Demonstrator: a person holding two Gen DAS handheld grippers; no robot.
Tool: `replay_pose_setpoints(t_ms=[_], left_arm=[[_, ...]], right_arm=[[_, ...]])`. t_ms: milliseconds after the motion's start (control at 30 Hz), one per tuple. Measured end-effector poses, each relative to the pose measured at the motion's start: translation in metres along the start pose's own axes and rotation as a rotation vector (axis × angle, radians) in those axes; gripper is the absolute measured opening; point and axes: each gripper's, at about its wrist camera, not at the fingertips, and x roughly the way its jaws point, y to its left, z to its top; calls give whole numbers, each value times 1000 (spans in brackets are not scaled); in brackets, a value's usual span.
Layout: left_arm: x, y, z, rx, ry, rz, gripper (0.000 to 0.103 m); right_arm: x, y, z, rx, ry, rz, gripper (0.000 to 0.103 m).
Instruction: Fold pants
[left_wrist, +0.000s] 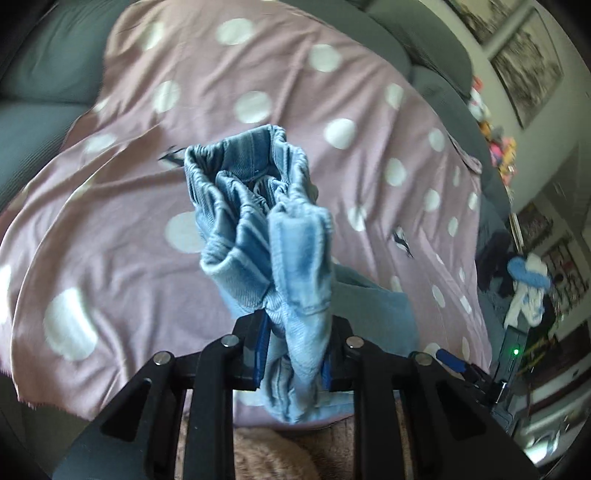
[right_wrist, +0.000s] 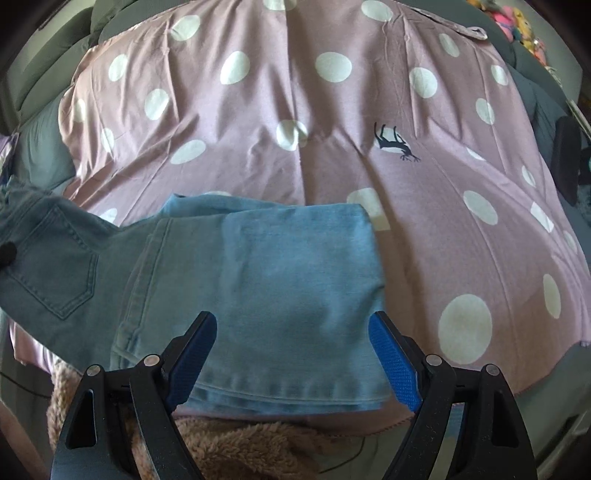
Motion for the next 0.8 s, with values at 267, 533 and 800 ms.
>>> replay_pose_setpoints(t_ms=[267,533,800], left_arm=[[62,-53,-8,169,148,-27,20],[130,-62,-34,205,329,-22,21],[114,-61,-34,185,337,-95,63]], right_arm=[[-5,-24,-3,61,-13,-8,84],[0,-38,-7,101,6,-1,84],[2,-40,-4,111,13,26,84]])
